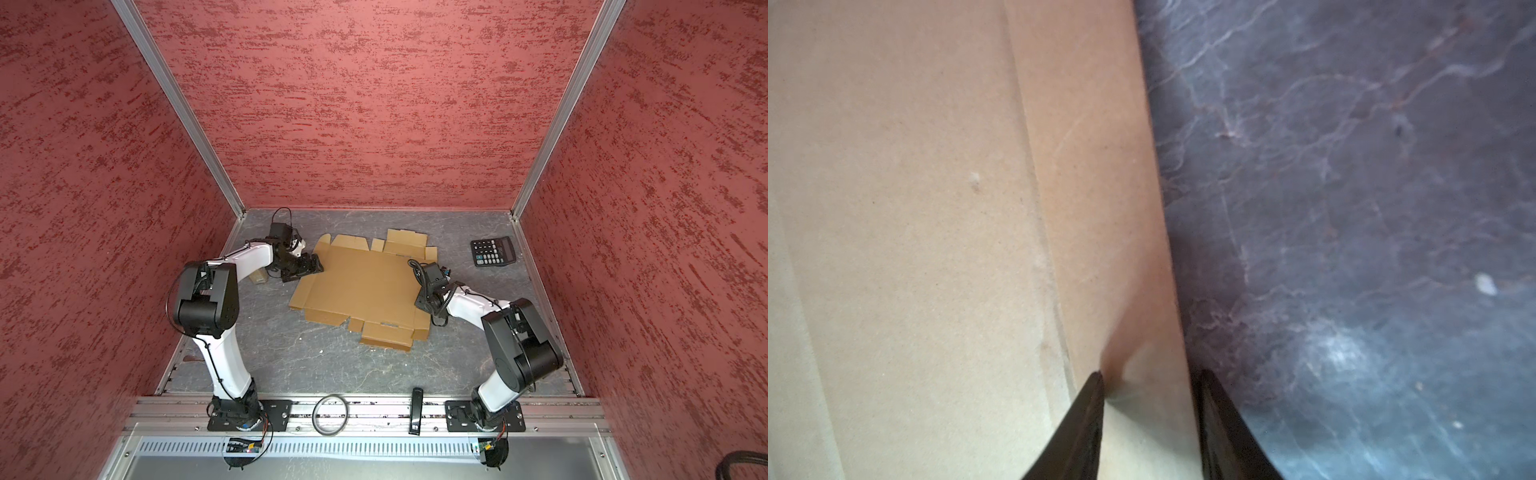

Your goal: Fold the paper box

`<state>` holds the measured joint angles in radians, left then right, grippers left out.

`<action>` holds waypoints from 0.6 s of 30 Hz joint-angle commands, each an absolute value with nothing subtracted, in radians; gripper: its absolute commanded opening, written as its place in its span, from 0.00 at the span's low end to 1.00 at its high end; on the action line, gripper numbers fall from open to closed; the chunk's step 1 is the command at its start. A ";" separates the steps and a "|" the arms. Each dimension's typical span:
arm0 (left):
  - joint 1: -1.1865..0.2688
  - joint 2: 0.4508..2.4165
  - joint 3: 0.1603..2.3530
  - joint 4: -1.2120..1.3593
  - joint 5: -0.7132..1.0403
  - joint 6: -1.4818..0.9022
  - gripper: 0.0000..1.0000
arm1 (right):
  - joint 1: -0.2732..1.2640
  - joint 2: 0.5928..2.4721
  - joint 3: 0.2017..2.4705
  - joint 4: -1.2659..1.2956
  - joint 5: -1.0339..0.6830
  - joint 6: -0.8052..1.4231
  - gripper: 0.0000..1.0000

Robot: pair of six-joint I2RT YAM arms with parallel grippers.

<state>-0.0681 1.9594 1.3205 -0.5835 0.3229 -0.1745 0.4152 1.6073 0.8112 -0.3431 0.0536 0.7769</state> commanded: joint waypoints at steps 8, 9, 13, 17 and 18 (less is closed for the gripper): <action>-0.071 1.897 1.234 -0.507 0.384 -0.199 0.93 | 0.420 1.688 0.804 -0.388 0.063 0.800 0.38; -0.072 1.891 1.228 -0.504 0.386 -0.203 0.93 | 0.420 1.693 0.810 -0.390 0.063 0.798 0.38; -0.077 1.861 1.202 -0.487 0.385 -0.222 0.92 | 0.420 1.710 0.823 -0.397 0.069 0.794 0.38; -0.084 1.826 1.180 -0.472 0.397 -0.236 0.90 | 0.420 1.718 0.831 -0.405 0.079 0.790 0.38; -0.086 1.819 1.177 -0.471 0.398 -0.237 0.89 | 0.420 1.719 0.832 -0.408 0.081 0.789 0.38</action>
